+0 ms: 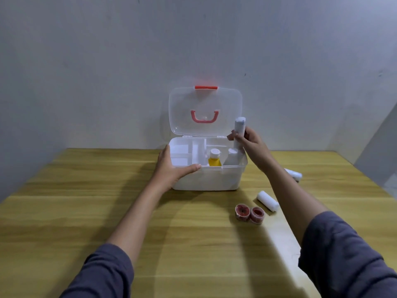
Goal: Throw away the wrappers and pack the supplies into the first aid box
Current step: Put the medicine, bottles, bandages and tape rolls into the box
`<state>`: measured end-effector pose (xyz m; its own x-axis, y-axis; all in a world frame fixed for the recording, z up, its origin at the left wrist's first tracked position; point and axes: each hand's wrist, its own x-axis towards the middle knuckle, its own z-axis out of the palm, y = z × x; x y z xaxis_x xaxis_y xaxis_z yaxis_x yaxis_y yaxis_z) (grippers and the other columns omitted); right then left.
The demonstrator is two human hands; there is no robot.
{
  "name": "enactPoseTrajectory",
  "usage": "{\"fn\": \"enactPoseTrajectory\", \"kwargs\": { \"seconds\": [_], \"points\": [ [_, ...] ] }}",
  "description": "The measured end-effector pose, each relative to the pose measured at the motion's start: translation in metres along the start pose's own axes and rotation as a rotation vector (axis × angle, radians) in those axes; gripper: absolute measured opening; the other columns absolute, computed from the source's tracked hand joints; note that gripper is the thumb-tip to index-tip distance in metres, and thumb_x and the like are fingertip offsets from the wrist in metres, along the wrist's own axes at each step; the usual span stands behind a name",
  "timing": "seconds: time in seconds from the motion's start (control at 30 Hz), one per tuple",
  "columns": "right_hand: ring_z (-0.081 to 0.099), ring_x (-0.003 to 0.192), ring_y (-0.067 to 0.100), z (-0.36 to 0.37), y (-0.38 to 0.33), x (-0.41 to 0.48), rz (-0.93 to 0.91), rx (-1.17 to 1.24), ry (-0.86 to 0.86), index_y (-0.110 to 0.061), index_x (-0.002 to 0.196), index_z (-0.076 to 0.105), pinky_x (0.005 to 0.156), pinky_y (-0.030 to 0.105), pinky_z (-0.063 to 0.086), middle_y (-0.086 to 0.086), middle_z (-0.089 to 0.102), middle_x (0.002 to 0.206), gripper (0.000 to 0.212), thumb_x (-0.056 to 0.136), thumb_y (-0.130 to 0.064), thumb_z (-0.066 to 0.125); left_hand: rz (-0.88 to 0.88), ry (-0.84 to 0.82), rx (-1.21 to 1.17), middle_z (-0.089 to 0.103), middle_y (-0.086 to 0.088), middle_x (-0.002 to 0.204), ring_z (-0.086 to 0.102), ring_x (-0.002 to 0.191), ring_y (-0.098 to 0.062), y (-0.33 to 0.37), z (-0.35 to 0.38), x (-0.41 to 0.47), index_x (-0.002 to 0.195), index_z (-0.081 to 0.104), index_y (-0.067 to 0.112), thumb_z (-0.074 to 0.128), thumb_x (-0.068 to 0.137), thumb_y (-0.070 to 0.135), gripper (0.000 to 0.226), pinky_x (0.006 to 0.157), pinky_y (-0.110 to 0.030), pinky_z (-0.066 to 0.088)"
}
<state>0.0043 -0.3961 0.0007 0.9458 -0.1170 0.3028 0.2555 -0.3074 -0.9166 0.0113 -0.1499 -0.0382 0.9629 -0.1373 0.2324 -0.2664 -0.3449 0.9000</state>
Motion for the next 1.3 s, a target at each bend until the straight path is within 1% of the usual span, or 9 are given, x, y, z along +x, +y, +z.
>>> {"fn": "enactPoseTrajectory", "kwargs": {
  "seconds": [0.1,0.3,0.5,0.67,0.77,0.87,1.0,1.13,1.3],
  "points": [
    [0.058,0.095,0.018,-0.002,-0.002,-0.003,0.022,-0.012,0.004,-0.007,0.107,0.059,0.084,0.033,0.049,0.018,0.064,0.106,0.024,0.086,-0.019,0.060,-0.005,-0.006,0.008,0.039,0.009,0.132,0.038,0.126,-0.011,0.002,0.000,-0.002,0.143,0.041,0.023,0.088,0.070,0.034,0.088,0.101,-0.028,0.034],
    [0.062,0.090,0.017,-0.004,-0.012,-0.007,0.007,-0.024,-0.028,-0.004,0.113,0.053,0.076,0.025,0.054,0.010,0.065,0.102,0.035,0.080,0.000,0.064,-0.012,0.001,0.005,0.035,0.011,0.130,0.037,0.127,-0.010,0.005,0.000,-0.004,0.145,0.039,0.021,0.087,0.073,0.028,0.087,0.099,-0.026,0.032],
    [0.064,0.101,0.031,-0.006,-0.012,-0.004,-0.005,-0.095,0.059,-0.001,0.102,0.051,0.088,0.049,0.051,0.021,0.067,0.107,0.028,0.087,-0.022,0.060,-0.004,0.003,-0.015,0.046,0.007,0.130,0.045,0.123,-0.013,0.004,0.000,-0.002,0.135,0.047,0.024,0.089,0.070,0.029,0.078,0.100,-0.030,0.040],
    [0.061,0.091,0.025,-0.004,-0.012,-0.001,-0.005,-0.253,0.080,-0.005,0.101,0.061,0.077,0.034,0.048,0.013,0.065,0.101,0.029,0.087,-0.030,0.058,-0.008,0.000,-0.029,0.049,0.004,0.138,0.047,0.127,-0.016,0.000,0.000,-0.001,0.134,0.049,0.026,0.091,0.067,0.035,0.079,0.102,-0.033,0.041],
    [0.059,0.087,0.020,-0.007,-0.009,-0.003,0.014,-0.262,0.138,-0.007,0.103,0.062,0.081,0.036,0.051,0.011,0.063,0.100,0.027,0.079,-0.019,0.069,-0.029,-0.003,-0.022,0.048,0.003,0.139,0.047,0.128,-0.017,-0.001,0.000,0.000,0.133,0.049,0.026,0.091,0.064,0.039,0.082,0.100,-0.031,0.040],
    [0.059,0.084,0.018,-0.009,-0.008,-0.006,0.041,-0.248,0.148,-0.005,0.102,0.060,0.080,0.033,0.052,0.010,0.063,0.099,0.031,0.074,-0.010,0.072,-0.027,-0.007,-0.012,0.049,0.001,0.139,0.048,0.128,-0.018,0.002,0.000,-0.002,0.134,0.050,0.026,0.085,0.047,0.058,0.099,0.100,-0.032,0.042],
    [0.062,0.090,0.020,-0.011,-0.010,-0.004,0.064,-0.315,0.094,-0.005,0.101,0.068,0.082,0.031,0.050,0.011,0.069,0.100,0.025,0.078,-0.014,0.070,-0.040,-0.008,-0.011,0.046,0.007,0.137,0.045,0.127,-0.015,0.001,-0.001,-0.001,0.129,0.047,0.027,0.091,0.065,0.039,0.078,0.098,-0.029,0.038],
    [0.062,0.090,0.018,-0.010,-0.012,-0.005,0.071,-0.398,0.029,-0.005,0.101,0.070,0.083,0.029,0.049,0.013,0.070,0.102,0.020,0.084,-0.013,0.062,-0.028,-0.011,-0.004,0.041,0.010,0.135,0.040,0.125,-0.010,0.002,0.000,-0.001,0.141,0.043,0.023,0.088,0.072,0.031,0.083,0.097,-0.027,0.034],
    [0.060,0.101,0.016,-0.016,-0.012,-0.025,0.052,-0.389,0.118,-0.008,0.111,0.065,0.087,0.025,0.045,0.009,0.067,0.113,0.026,0.088,-0.014,0.057,-0.047,-0.024,-0.004,0.046,0.003,0.143,0.045,0.132,-0.020,0.004,-0.001,-0.001,0.139,0.046,0.024,0.090,0.055,0.049,0.098,0.099,-0.031,0.038]
  ]
}}
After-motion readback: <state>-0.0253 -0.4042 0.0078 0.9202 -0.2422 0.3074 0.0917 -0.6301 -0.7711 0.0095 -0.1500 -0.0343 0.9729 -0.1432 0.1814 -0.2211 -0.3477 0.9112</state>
